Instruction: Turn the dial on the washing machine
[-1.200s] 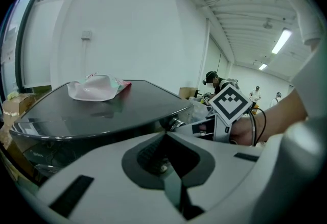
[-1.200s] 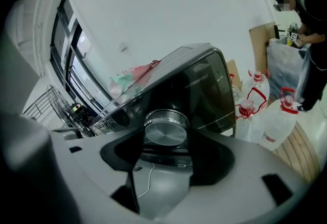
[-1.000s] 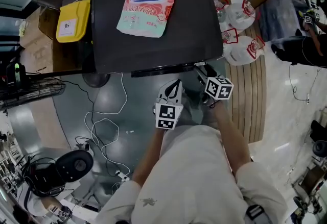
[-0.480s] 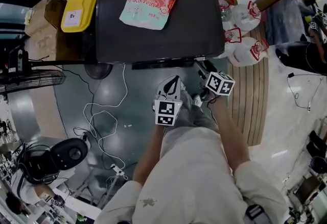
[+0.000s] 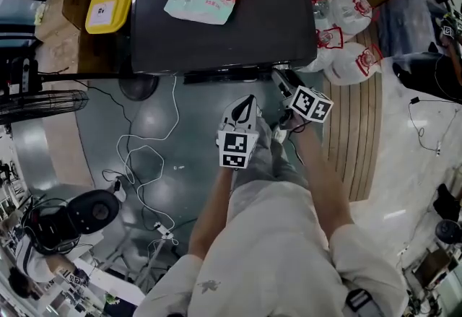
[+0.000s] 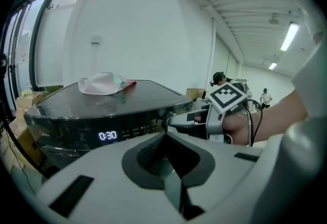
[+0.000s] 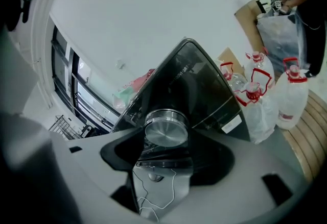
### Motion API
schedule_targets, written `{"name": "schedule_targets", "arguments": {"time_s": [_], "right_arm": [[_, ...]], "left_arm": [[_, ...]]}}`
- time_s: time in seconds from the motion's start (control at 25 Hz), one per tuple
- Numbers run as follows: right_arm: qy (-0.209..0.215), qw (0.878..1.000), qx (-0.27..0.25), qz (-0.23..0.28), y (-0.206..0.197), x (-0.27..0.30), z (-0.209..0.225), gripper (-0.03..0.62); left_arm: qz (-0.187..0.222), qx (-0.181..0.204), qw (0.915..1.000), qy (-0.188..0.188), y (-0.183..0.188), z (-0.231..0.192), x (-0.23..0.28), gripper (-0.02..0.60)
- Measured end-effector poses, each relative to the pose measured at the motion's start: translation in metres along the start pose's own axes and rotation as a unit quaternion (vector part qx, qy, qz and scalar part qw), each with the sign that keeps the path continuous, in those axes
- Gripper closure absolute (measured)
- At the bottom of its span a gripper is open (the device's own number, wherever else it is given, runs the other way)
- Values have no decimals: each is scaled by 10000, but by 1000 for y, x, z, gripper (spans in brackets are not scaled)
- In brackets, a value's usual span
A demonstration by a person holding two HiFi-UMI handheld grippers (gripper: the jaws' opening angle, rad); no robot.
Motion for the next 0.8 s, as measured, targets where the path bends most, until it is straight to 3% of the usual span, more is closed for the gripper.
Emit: {"name": "schedule_targets", "arguments": {"time_s": [0.2,0.8], "right_arm": [[86,9998,125,110,0,0,0,318],[637,9899,1217,340,-7,2,6,318]], "left_arm": [[46,-12,10000,-38,-4,4,-1,569],[115,-90,9999,-14,-16,0,-8,569]]}}
Point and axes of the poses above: the fingertips, and each gripper's own axes: x forward along the fingers, z to its right, y out of its top, the point moved 10 cm from there along -x, backward along the fingers, and after that the axes turned 4 degrees about x, right-handed, at the moved point
